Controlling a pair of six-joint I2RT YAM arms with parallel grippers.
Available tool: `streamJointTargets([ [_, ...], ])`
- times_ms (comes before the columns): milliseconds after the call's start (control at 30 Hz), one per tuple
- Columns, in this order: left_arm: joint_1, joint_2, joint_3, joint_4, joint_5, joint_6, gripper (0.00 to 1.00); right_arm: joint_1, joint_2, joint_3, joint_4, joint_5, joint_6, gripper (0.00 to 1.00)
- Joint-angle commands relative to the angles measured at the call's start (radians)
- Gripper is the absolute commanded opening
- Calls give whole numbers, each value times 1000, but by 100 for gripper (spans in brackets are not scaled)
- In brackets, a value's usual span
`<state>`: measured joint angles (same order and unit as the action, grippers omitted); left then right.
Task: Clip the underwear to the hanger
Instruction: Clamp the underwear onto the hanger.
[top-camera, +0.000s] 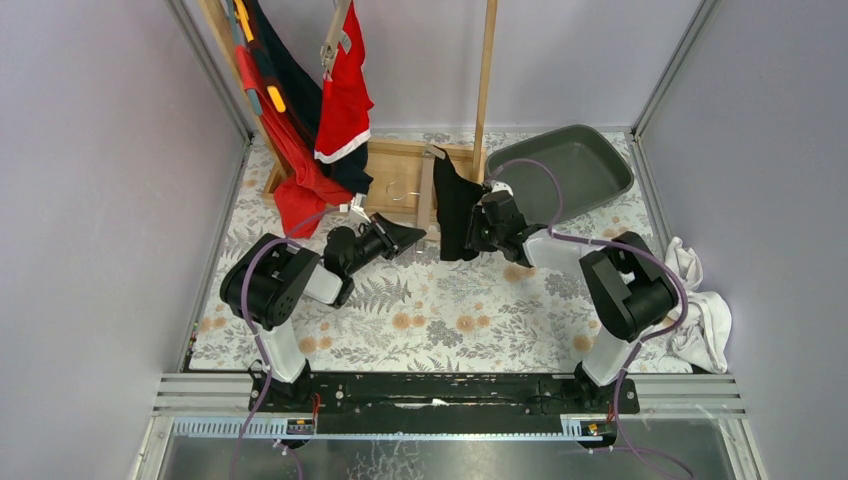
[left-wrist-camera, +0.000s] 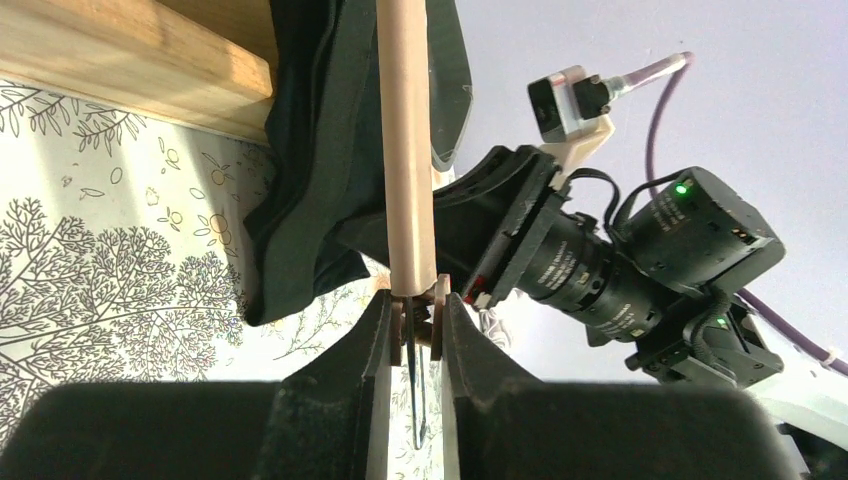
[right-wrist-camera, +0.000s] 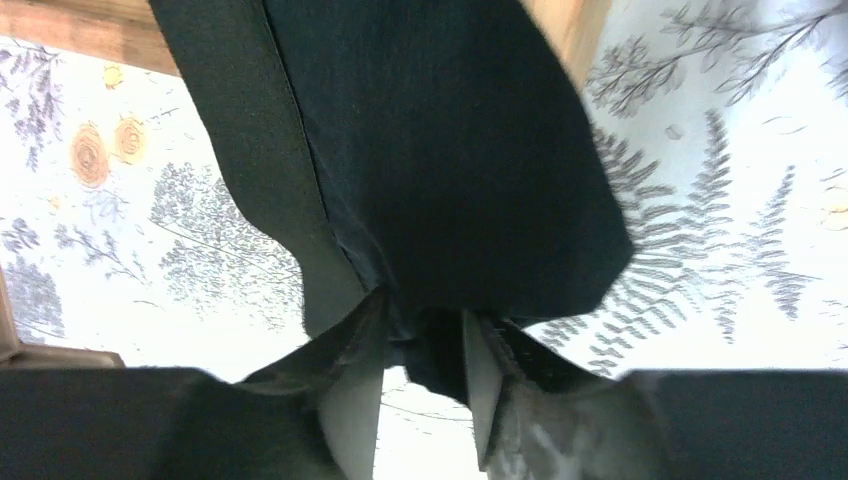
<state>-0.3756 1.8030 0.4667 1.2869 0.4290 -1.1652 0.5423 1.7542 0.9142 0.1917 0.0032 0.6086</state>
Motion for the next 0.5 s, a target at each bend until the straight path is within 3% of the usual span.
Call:
streamJointTargets([
  [0,-30,-23,6,88,-68,-2,0,-18,-101,-6,-23,26,-90,50],
  [67,-39,-14,14,87,-76,-4,0,-18,-154,-23,-8,21,-94,55],
  [233,-42,0,17,86,-91,-9,0,-9,-214,-22,-58,0,-81,55],
  [333,-42,1,14,82,-103,-4,0,4,-203,-9,-112,-30,-2,55],
  [467,-39,-3,26,49,-90,19,0,21,-196,-71,-59,-77,151,59],
])
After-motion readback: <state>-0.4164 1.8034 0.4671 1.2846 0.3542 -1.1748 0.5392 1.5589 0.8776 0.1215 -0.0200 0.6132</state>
